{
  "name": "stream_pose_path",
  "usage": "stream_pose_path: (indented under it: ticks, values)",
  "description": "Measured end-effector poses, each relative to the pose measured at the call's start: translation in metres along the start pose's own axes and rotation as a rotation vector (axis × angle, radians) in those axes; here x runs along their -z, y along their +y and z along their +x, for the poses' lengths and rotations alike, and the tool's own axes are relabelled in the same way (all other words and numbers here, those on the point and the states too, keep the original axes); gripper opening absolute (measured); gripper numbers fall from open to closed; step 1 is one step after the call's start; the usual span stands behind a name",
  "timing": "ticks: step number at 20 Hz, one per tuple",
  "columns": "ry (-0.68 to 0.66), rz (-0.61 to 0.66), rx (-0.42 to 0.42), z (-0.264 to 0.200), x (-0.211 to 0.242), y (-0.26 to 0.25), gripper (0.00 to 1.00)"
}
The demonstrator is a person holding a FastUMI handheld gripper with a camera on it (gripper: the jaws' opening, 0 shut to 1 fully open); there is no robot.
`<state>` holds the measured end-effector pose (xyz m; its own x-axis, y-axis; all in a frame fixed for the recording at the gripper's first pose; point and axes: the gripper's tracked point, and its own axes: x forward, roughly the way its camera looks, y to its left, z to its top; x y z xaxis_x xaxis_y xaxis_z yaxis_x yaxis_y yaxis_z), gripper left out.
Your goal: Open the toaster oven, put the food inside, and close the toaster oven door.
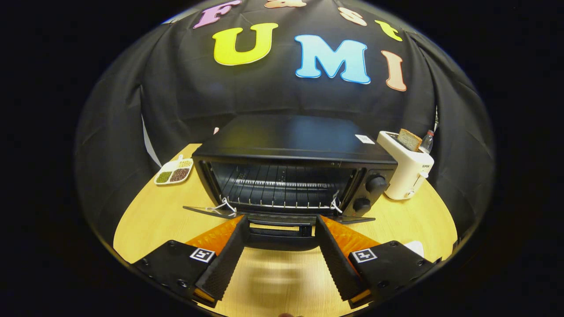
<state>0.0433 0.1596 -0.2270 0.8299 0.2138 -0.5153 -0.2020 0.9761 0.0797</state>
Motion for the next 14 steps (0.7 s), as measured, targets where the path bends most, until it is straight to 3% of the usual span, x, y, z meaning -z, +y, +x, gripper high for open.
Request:
stream_pose_path:
  ticks: [5, 14]
  values:
    - [0.287, 0.000, -0.052, -0.003, 0.087, -0.006, 0.96]
    - [0.215, -0.019, -0.015, -0.041, 0.077, -0.061, 0.97]
